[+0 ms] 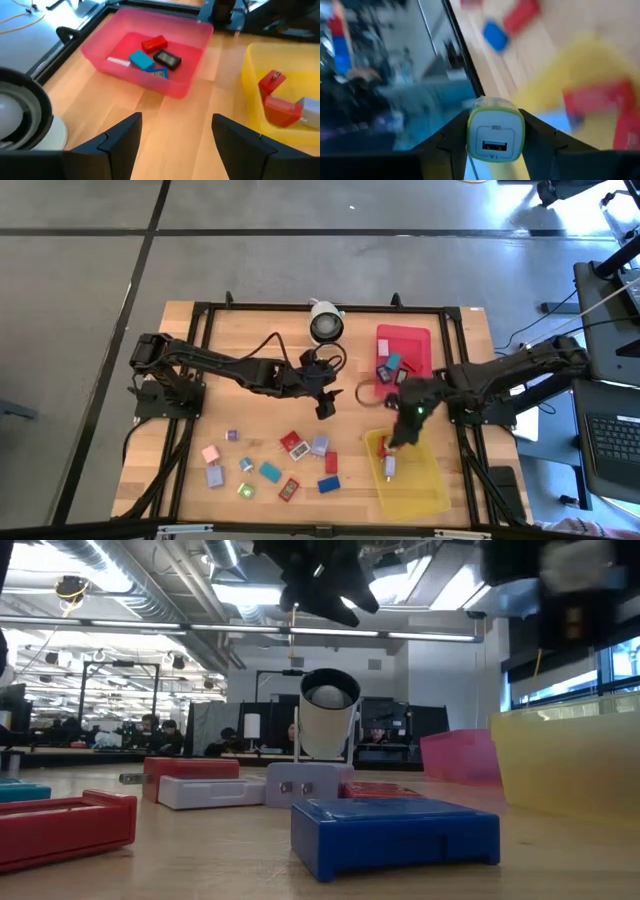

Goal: Pick & Place Office items
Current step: Put the top green charger adapter into the yellow bin

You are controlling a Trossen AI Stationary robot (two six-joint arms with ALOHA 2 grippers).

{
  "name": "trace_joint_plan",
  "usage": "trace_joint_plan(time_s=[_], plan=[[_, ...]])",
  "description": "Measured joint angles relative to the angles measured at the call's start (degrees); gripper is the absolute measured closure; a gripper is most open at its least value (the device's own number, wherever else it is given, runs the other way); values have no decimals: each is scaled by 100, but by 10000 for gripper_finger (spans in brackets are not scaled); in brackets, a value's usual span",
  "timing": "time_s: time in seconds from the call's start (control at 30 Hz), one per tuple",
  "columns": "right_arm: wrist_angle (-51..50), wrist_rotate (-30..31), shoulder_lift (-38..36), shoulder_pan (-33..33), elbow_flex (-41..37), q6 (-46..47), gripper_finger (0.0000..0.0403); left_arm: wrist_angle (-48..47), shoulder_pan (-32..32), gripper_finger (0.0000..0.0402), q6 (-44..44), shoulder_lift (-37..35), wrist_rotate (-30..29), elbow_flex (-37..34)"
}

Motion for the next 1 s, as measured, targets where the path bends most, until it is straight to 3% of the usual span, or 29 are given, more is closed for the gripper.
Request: trace_joint_plan(time_s=[0.17,0.37,0.53,0.63,0.73,0.9,1.0], plan=[[-775,111,176,665,2,447,257,-217,0,167,3,0,-9,0],[-947,325,746,994,9,874,259,-516,41,168,-33,0,-159,-1],[-941,344,1324,1067,11,850,256,-1126,196,169,-795,-59,-179,-2],[-938,417,1619,1082,11,781,256,-1751,321,170,-1377,-183,221,-11],[-906,634,1861,1074,11,698,253,-2470,450,171,-1756,-320,976,-7],[-918,695,2081,1077,24,688,229,-3637,548,172,-1983,-522,2236,-7],[-914,765,2082,1078,24,704,212,-4164,462,173,-2032,-564,2548,-7]])
